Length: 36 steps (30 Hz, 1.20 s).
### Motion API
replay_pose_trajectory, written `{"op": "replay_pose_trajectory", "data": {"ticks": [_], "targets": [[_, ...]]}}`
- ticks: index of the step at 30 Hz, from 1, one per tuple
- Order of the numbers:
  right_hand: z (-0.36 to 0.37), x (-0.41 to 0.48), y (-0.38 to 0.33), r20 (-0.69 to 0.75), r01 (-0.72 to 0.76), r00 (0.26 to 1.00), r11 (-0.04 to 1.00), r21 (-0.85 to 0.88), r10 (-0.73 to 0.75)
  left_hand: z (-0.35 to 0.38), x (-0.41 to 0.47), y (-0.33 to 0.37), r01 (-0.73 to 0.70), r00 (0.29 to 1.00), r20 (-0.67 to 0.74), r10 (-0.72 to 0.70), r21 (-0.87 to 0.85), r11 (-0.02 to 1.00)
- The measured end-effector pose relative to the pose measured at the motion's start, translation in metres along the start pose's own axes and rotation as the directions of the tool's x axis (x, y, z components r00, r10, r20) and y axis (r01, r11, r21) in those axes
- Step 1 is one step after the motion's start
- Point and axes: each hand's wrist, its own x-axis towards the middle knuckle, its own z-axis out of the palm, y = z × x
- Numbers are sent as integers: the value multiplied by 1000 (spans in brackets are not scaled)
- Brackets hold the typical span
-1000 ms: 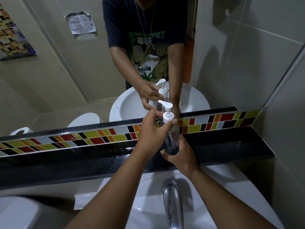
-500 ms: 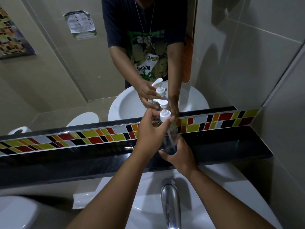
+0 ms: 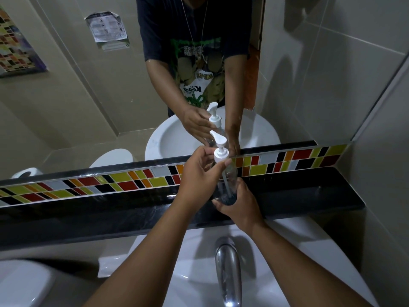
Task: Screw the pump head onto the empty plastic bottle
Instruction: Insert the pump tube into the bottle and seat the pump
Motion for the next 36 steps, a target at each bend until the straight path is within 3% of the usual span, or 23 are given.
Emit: {"op": "replay_pose_trajectory", "data": {"ticks": [8,18,25,30,36], "targets": [[1,0,2,2,-4,1000,1000,-21,4,5,-1,-7,-17,998,-56,17,-8,1000],[0,-2,3,-6,27,1000,1000,-14,-27,-5,12,7,-133,990,72,117,290,948],[-3,-2,-2,15,19,1000,1000,3,-19,-12,13,5,-63,994,95,45,199,978],[-3,-3,-6,59,-69,996,996,58,65,-11,6,-3,15,991,126,-41,200,980],[-15,-1,-8,161,-112,982,990,85,97,-7,-9,-23,93,991,77,-106,155,984]]}}
